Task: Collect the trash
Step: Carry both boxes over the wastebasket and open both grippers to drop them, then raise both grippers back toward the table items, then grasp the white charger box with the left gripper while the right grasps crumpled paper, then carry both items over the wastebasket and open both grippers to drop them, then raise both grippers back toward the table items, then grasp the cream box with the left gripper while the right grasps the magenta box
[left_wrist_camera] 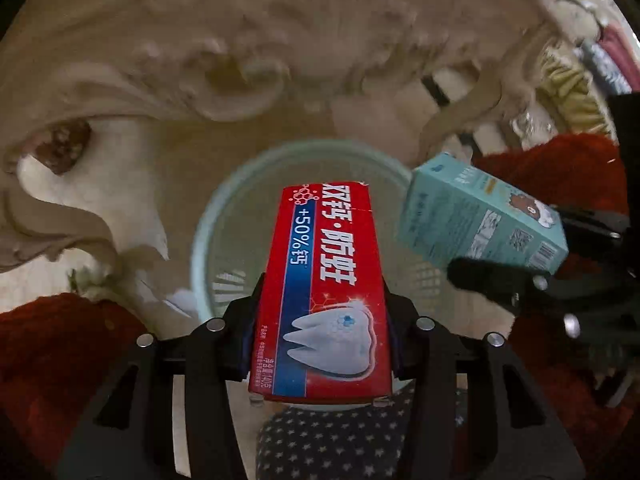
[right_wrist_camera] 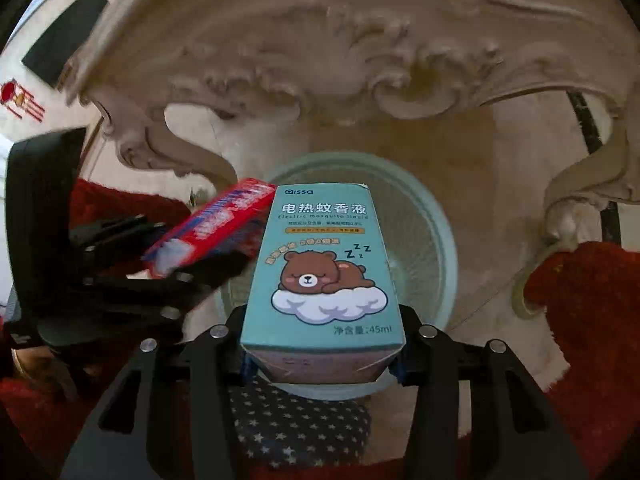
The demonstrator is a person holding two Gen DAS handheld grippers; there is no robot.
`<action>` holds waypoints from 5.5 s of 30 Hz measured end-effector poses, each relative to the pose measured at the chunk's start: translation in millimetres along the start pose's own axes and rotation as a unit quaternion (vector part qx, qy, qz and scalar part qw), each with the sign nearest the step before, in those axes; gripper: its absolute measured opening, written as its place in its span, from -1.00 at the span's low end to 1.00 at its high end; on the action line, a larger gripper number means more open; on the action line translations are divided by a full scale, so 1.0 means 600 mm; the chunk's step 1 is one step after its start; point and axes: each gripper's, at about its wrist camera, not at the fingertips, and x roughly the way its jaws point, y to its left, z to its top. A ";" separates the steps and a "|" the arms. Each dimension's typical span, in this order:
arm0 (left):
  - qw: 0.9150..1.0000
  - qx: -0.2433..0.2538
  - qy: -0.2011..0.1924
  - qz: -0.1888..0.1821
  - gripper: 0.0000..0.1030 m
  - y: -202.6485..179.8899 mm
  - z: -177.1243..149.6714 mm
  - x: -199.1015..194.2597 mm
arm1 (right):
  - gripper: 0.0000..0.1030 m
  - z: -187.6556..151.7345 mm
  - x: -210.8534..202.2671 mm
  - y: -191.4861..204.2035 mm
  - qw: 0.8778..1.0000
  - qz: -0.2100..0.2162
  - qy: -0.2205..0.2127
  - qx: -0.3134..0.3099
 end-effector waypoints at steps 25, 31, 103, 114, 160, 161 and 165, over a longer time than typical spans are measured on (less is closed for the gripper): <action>0.950 0.025 -0.290 0.117 0.79 0.033 0.103 -0.341 | 0.40 0.101 -0.344 -0.002 0.940 -0.100 -0.325 -0.018; 0.953 0.089 -0.287 0.048 0.79 0.056 0.310 -0.322 | 0.40 0.255 -0.308 -0.037 0.945 -0.094 -0.313 -0.017; 0.992 0.035 -0.113 -0.033 -0.21 -0.010 0.022 -0.128 | -0.28 0.039 -0.090 -0.004 0.997 0.023 -0.073 -0.001; 0.998 -0.022 -0.056 0.026 0.42 0.017 0.008 0.000 | 0.19 0.058 0.032 -0.021 1.000 -0.016 -0.003 0.013; 0.948 -0.139 -0.256 0.126 0.75 0.123 0.541 -0.282 | 0.48 0.399 -0.309 -0.138 0.936 -0.148 -0.312 0.071; 0.949 -0.134 -0.249 0.139 0.75 0.124 0.547 -0.273 | 0.48 0.400 -0.304 -0.141 0.937 -0.147 -0.308 0.073; 0.948 -0.109 -0.237 0.181 0.75 0.113 0.564 -0.246 | 0.48 0.440 -0.281 -0.146 0.943 -0.145 -0.293 0.067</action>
